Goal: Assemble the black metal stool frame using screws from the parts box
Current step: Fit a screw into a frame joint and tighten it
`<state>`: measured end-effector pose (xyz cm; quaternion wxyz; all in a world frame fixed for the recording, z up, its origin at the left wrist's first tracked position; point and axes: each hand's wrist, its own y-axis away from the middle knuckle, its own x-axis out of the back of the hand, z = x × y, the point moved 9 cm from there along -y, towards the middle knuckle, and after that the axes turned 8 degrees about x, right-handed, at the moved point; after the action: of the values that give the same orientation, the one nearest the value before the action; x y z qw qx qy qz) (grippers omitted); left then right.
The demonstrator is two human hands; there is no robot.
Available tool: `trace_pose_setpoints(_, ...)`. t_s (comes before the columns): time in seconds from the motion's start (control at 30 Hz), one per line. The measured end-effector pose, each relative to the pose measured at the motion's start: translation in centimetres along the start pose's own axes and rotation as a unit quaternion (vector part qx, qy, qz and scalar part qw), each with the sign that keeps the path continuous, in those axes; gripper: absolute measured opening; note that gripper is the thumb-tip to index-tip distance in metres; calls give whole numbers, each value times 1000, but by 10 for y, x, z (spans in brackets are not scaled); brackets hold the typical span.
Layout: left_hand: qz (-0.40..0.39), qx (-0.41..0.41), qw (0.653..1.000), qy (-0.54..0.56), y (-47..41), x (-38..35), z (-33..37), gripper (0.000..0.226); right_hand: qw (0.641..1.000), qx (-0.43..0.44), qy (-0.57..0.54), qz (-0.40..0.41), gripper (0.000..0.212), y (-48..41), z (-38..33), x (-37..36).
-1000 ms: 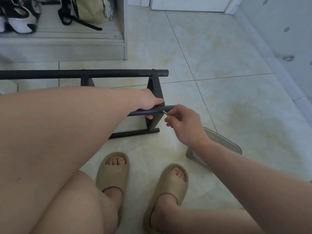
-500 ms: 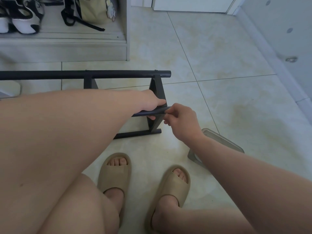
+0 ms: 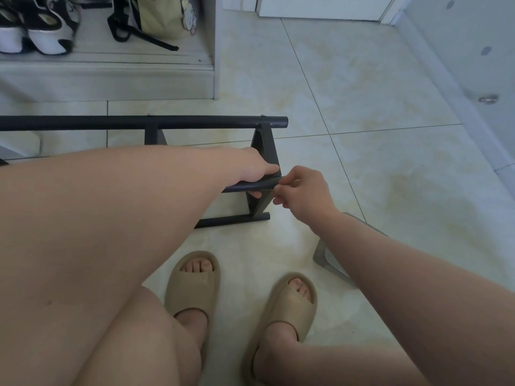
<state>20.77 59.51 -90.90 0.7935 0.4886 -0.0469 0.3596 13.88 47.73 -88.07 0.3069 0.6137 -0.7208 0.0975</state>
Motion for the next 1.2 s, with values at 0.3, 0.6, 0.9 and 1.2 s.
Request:
trace_pose_setpoints(0.3,12,19,999,38,8,3,-3,38,993,-13,113,-28,25,-15,0,14)
trace_pose_setpoints(0.6,62,-5,998,-1,17,7,3,28,976,39,204,-68,26,-13,-10,11)
trace_pose_setpoints(0.9,308,-110,936,-127,61,15,48,27,954,77,263,-118,41,35,5,60)
trace_pose_setpoints(1.2,150,-320,894,-275,67,-105,110,20,898,-58,402,-172,62,69,123,141)
